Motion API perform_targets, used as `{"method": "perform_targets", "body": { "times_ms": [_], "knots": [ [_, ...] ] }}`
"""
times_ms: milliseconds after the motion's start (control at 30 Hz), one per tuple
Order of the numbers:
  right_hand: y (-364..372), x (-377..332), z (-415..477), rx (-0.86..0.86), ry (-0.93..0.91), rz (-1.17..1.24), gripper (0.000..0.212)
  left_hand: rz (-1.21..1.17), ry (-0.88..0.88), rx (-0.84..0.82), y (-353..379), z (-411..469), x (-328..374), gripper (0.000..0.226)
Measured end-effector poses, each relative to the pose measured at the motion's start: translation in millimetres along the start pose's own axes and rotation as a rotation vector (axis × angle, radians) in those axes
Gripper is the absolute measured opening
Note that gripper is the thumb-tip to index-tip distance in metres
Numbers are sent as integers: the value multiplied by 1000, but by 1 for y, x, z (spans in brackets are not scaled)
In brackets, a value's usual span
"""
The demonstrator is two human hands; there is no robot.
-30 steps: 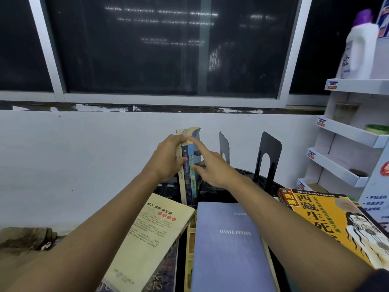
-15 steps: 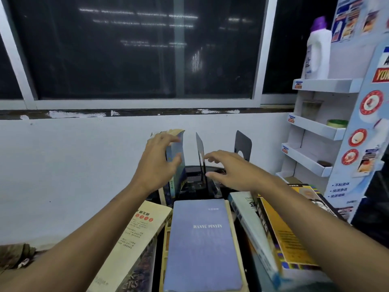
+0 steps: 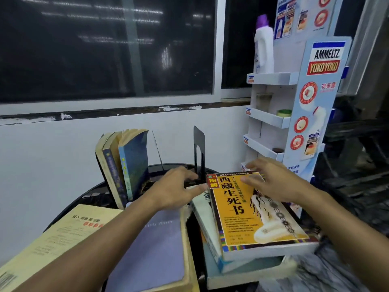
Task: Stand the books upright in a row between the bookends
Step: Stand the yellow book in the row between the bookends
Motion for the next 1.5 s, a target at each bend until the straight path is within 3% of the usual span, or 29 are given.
{"method": "perform_targets", "body": {
  "times_ms": [300,433,533,667,933,1000,1233,1400,1500],
  "knots": [
    [22,66,-18,-92,78,26,67,29,-60,-194,43,24,7,83],
    [28,70,-17,-145,115,98,81,25,-66,-215,47,26,16,31],
    [28,66,-17,-177,105,140,81,35,-51,-227,50,25,17,40],
    [29,62,-16,-155,98,175,53,-31,-23,-196,55,30,7,50],
    [21,51,-25,-43,155,283,15,-179,-52,-230,55,32,9,51],
    [18,50,-27,-9,158,316,15,-231,-79,-234,56,31,9,50],
    [11,53,-30,109,183,456,39,-521,-53,-171,44,23,17,26],
    [-17,41,-31,187,129,567,29,-797,-20,-6,23,17,31,42],
    [-43,28,-26,225,85,535,38,-807,22,116,-2,17,36,51]
  ]
}}
Point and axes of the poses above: each hand's wrist, its own z-axis towards the middle knuckle, its own y-axis out of the palm, x = y × z, the point moved 5 cm from there along z, towards the middle knuckle, and after that the axes turned 2 degrees about y, right-handed, at the moved point
